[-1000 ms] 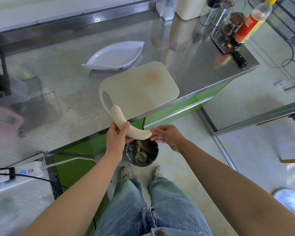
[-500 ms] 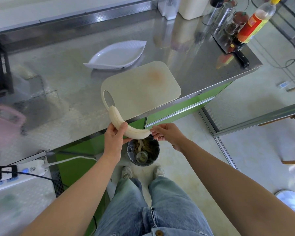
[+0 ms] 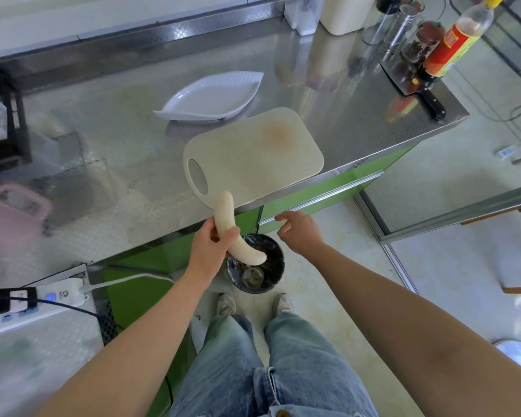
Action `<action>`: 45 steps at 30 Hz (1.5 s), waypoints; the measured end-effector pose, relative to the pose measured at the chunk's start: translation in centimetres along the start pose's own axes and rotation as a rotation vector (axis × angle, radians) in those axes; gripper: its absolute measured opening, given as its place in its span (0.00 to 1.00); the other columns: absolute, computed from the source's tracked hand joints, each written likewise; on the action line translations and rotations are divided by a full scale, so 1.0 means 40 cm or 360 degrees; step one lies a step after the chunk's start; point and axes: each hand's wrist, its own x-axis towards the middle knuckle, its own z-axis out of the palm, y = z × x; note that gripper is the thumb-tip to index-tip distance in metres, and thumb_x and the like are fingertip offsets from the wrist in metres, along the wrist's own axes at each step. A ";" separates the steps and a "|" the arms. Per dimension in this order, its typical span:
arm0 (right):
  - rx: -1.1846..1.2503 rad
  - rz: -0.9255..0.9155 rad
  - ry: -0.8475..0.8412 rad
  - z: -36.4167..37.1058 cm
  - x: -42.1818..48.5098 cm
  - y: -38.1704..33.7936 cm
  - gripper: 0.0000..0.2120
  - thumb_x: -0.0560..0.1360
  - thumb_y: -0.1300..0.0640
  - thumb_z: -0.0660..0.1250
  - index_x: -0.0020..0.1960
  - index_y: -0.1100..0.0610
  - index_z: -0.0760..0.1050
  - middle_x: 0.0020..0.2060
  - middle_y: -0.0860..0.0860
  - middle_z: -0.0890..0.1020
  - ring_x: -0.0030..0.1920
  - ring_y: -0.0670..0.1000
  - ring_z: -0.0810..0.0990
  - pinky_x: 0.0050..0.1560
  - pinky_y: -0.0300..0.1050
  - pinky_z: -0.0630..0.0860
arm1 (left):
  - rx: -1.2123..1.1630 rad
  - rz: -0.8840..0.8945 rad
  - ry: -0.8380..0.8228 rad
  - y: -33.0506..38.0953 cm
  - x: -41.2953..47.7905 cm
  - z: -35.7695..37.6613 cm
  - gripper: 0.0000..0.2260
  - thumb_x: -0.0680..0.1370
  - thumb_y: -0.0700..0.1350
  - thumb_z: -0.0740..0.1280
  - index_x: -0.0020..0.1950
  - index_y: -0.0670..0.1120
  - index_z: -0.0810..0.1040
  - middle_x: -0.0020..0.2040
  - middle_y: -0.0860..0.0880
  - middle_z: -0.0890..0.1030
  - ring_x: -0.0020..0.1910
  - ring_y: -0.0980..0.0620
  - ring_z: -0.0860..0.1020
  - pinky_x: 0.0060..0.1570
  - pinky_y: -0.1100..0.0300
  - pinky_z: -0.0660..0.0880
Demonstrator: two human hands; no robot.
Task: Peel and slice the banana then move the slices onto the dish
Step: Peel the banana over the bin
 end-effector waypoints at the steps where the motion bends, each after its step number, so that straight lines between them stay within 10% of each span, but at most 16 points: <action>1: 0.0033 -0.0015 -0.0008 -0.003 0.001 0.000 0.11 0.72 0.62 0.64 0.50 0.52 0.82 0.43 0.51 0.85 0.42 0.54 0.82 0.43 0.45 0.79 | 0.0077 0.0026 -0.0031 -0.003 0.001 -0.003 0.12 0.75 0.44 0.71 0.57 0.47 0.76 0.48 0.45 0.80 0.47 0.48 0.78 0.46 0.48 0.80; 20: 0.0515 -0.0408 -0.0226 -0.166 0.078 -0.026 0.11 0.78 0.52 0.63 0.54 0.57 0.80 0.41 0.51 0.83 0.46 0.52 0.81 0.46 0.43 0.75 | 0.0594 0.0050 0.0227 0.108 0.075 0.095 0.16 0.74 0.51 0.70 0.59 0.49 0.74 0.47 0.52 0.78 0.47 0.47 0.79 0.50 0.46 0.78; 33: -0.0222 -0.0491 -0.0138 -0.197 0.254 -0.075 0.22 0.79 0.55 0.62 0.73 0.53 0.66 0.77 0.52 0.56 0.74 0.56 0.60 0.70 0.52 0.62 | 0.1103 0.0137 0.0245 0.225 0.240 0.115 0.18 0.74 0.54 0.68 0.61 0.48 0.73 0.50 0.52 0.79 0.44 0.49 0.78 0.43 0.55 0.76; 45: -0.0162 -0.0489 0.0167 -0.215 0.332 -0.069 0.14 0.76 0.62 0.61 0.56 0.51 0.81 0.63 0.46 0.76 0.63 0.50 0.72 0.62 0.47 0.70 | 0.1427 0.0370 -0.0047 0.273 0.427 0.159 0.16 0.74 0.52 0.67 0.59 0.47 0.75 0.49 0.51 0.77 0.45 0.48 0.76 0.40 0.58 0.67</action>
